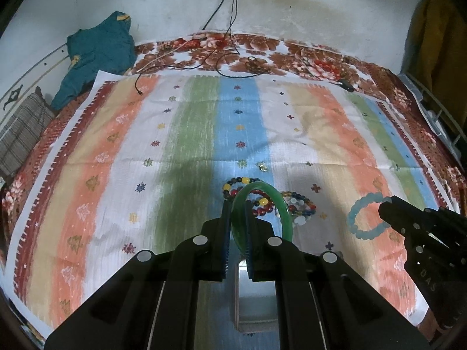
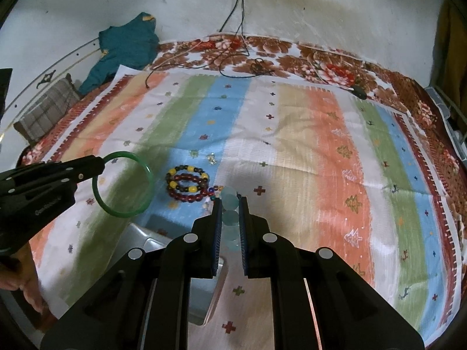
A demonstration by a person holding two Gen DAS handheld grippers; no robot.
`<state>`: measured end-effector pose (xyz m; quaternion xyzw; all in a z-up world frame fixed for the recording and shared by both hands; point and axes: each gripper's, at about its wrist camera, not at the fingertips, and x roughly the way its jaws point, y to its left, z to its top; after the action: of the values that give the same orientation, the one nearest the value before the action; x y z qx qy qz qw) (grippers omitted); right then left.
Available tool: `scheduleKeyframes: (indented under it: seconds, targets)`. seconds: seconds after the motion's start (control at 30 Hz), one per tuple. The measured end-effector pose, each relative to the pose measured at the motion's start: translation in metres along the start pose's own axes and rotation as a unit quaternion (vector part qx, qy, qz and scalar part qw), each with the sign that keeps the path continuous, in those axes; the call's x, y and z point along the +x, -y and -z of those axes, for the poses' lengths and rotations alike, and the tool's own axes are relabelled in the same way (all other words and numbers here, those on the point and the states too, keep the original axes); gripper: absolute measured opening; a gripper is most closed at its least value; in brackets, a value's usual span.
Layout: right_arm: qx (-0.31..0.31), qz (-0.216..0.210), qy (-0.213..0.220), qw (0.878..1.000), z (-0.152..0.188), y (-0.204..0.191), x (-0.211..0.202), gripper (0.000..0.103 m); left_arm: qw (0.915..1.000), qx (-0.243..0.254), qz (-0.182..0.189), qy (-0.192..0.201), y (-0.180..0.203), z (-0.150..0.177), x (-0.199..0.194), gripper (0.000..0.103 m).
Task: Organize jewelry
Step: 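Carry the green bangle with the left tool while the right tool carries the blue bracelet over the tin, then open both tools to drop the bangle and blue bracelet into the tin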
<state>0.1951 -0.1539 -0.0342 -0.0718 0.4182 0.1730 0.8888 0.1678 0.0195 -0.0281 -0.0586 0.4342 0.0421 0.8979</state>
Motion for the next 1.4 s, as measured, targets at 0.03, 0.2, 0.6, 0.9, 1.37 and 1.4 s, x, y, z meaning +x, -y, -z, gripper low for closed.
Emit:
scheduleKeyframes:
  seconds: [0.03, 0.2, 0.6, 0.9, 1.37, 1.4]
  targets:
    - [0.001, -0.001, 0.0, 1.0, 0.001, -0.001, -0.002, 0.012, 1.0, 0.0, 0.001, 0.0, 0.0, 0.001, -0.002, 0.008]
    - [0.001, -0.01, 0.003, 1.0, 0.008, -0.006, -0.013, 0.012, 1.0, 0.007, 0.0, 0.007, 0.004, 0.01, -0.013, 0.008]
    - [-0.005, -0.021, -0.005, 1.0, 0.032, -0.018, -0.027, 0.012, 0.9997, 0.022, -0.002, 0.01, 0.013, 0.032, -0.031, 0.008]
    - [-0.001, -0.028, -0.013, 1.0, 0.042, -0.021, -0.029, 0.012, 0.9994, 0.034, -0.012, 0.001, 0.013, 0.042, -0.033, 0.008]
    - [0.031, 0.003, -0.035, 0.999, 0.039, 0.003, -0.014, 0.044, 0.9994, -0.008, -0.029, -0.019, -0.01, 0.034, -0.021, 0.042]
    - [0.034, 0.003, -0.038, 0.999, 0.038, 0.004, -0.012, 0.044, 0.9993, -0.009, -0.029, -0.021, -0.011, 0.034, -0.02, 0.045]
